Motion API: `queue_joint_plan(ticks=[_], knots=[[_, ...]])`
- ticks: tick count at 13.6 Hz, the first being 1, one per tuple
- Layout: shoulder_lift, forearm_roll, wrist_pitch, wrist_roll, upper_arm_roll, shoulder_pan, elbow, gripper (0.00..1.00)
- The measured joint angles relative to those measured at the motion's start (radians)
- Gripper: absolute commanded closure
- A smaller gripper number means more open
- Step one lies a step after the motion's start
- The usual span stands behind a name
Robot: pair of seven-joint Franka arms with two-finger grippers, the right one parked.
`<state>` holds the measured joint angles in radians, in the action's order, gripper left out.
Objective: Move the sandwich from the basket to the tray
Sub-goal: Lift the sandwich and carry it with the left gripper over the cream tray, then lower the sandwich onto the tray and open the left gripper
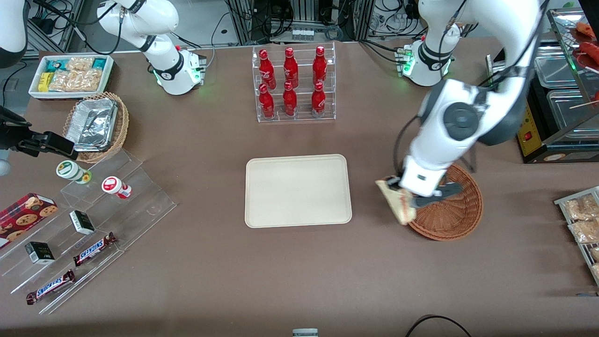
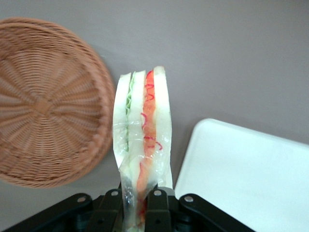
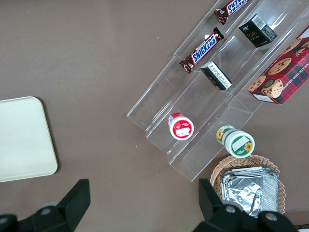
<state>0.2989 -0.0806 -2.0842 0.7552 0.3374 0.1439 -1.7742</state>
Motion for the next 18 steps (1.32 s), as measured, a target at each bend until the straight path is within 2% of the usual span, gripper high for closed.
queue_joint_plan(ticks=[2,5,10,13,18], knots=[[0.064,-0.051,-0.002,0.036,0.046,0.048,0.044,1.00],[0.177,-0.106,-0.004,0.110,0.052,0.171,0.143,1.00],[0.341,-0.132,-0.055,0.117,0.053,0.304,0.264,1.00],[0.401,-0.193,-0.113,0.119,0.053,0.337,0.275,1.00],[0.461,-0.209,-0.121,0.122,0.052,0.374,0.293,1.00]])
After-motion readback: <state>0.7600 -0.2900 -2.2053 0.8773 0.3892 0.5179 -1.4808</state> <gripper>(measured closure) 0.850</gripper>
